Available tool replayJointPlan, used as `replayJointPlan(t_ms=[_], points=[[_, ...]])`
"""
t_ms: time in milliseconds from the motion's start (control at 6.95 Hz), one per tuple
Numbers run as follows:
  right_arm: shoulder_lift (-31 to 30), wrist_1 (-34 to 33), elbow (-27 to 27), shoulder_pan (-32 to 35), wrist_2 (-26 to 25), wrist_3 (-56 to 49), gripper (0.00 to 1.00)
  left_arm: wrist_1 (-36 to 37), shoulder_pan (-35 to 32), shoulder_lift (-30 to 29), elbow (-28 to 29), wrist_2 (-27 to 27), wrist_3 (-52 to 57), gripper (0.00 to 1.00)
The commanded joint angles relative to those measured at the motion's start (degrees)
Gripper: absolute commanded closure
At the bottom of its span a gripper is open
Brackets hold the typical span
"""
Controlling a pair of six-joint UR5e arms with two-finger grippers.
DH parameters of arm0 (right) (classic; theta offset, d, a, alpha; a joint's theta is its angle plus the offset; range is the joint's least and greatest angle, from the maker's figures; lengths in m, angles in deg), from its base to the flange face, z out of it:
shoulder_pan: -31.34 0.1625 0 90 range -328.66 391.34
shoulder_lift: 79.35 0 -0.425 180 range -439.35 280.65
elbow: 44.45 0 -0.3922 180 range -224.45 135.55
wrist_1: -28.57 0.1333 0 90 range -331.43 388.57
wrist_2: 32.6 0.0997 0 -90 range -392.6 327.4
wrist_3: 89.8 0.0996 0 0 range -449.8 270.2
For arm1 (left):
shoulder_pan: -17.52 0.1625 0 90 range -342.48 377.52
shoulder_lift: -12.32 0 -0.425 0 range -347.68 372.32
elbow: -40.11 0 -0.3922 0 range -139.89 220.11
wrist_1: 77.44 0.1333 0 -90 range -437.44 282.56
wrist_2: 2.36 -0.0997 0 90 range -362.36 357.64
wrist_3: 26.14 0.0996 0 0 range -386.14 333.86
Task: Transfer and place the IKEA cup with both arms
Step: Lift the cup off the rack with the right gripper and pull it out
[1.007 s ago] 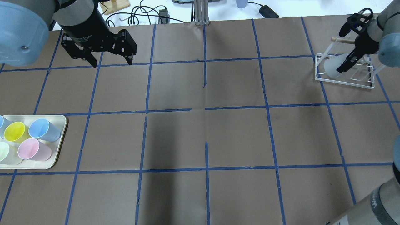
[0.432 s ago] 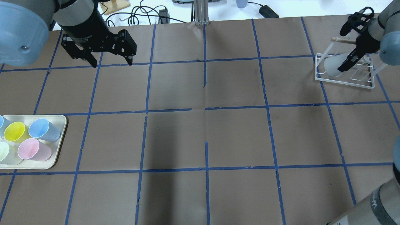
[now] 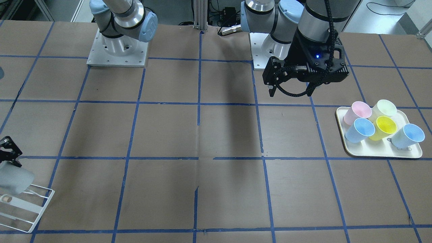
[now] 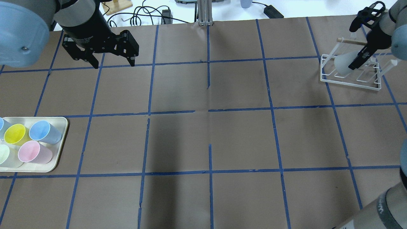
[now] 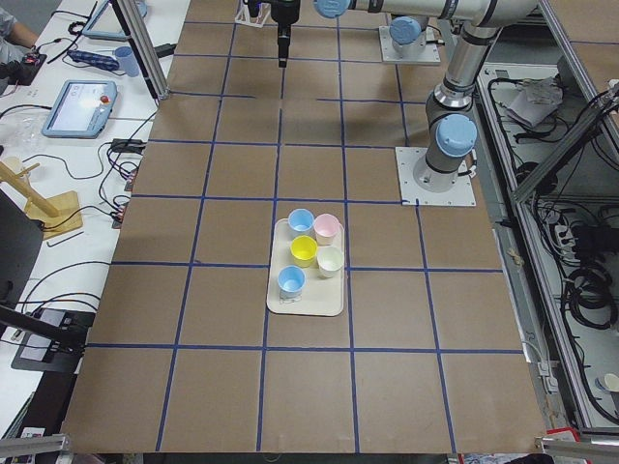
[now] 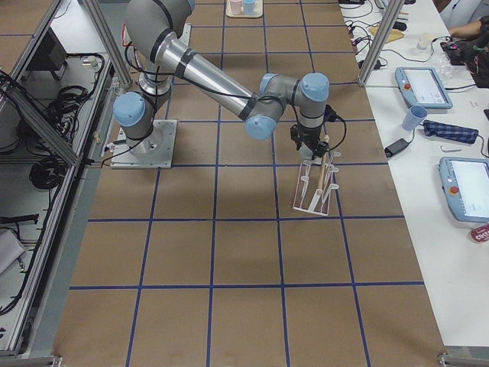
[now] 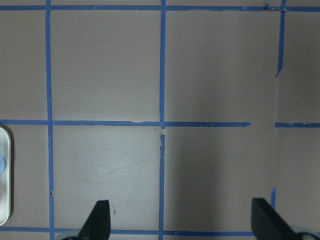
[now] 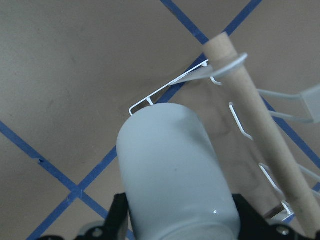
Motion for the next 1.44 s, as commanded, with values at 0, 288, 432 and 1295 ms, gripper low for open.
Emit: replayJointPlan(t_ms=[0,288,432,1295], points=[[-2.2,3.2,0.3,0.0,-1.9,0.0,0.83,0.0,0.0,0.0,0.0,0.0,0.0,0.00],[-5.4,5.1,0.3,0.0,-5.2,-0.1,0.84,0.0,0.1,-0.1,0.2,0.1,-0.1,0.00],[-7.2,7.5,0.3,0.0,-5.5,-0.1,0.84,0.0,0.2,-0.1,0.2,0.4,0.0,0.00],[-16.5,27.2,0.1,1.3,8.9,-0.4,0.89,-4.3,10.4,-0.1,-0.2,24.1,0.2,0.00]])
